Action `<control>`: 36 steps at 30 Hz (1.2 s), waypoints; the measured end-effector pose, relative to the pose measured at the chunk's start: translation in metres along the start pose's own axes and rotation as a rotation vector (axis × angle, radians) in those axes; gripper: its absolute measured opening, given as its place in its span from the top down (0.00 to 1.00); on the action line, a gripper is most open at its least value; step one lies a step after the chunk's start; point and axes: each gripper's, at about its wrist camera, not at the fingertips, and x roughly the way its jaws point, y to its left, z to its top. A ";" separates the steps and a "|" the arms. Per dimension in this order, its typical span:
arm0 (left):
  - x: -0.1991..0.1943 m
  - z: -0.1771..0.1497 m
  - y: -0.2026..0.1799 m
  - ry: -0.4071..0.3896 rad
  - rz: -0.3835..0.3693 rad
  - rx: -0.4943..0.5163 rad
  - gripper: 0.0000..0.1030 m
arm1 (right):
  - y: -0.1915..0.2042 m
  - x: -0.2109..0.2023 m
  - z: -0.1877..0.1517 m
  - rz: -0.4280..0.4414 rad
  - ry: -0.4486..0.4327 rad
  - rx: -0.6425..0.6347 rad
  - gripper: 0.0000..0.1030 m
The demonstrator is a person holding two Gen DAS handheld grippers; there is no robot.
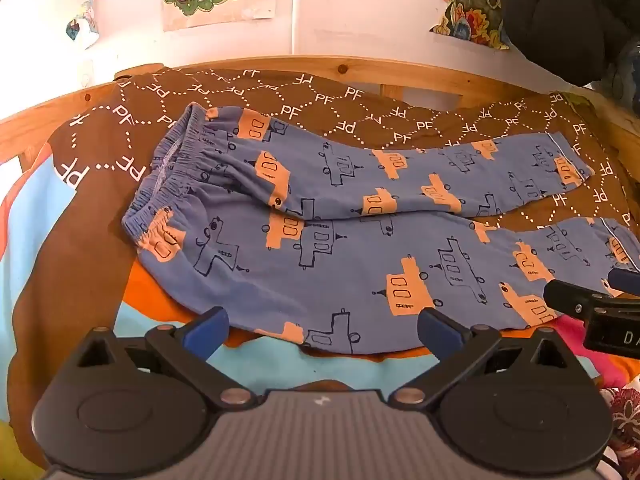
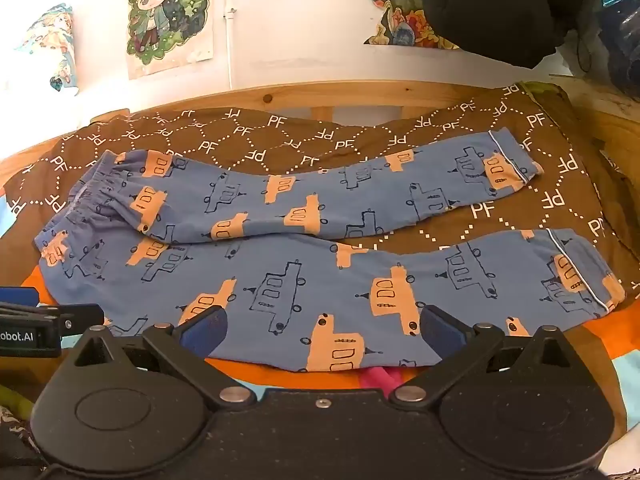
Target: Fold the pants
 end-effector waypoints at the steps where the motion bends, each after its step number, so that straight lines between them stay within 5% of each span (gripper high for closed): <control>1: 0.000 0.000 0.000 0.000 0.001 0.001 0.00 | 0.000 0.000 0.000 0.001 0.000 0.000 0.01; 36: 0.006 -0.002 0.003 0.017 0.018 0.013 0.00 | -0.005 0.002 -0.001 0.001 0.002 0.016 0.01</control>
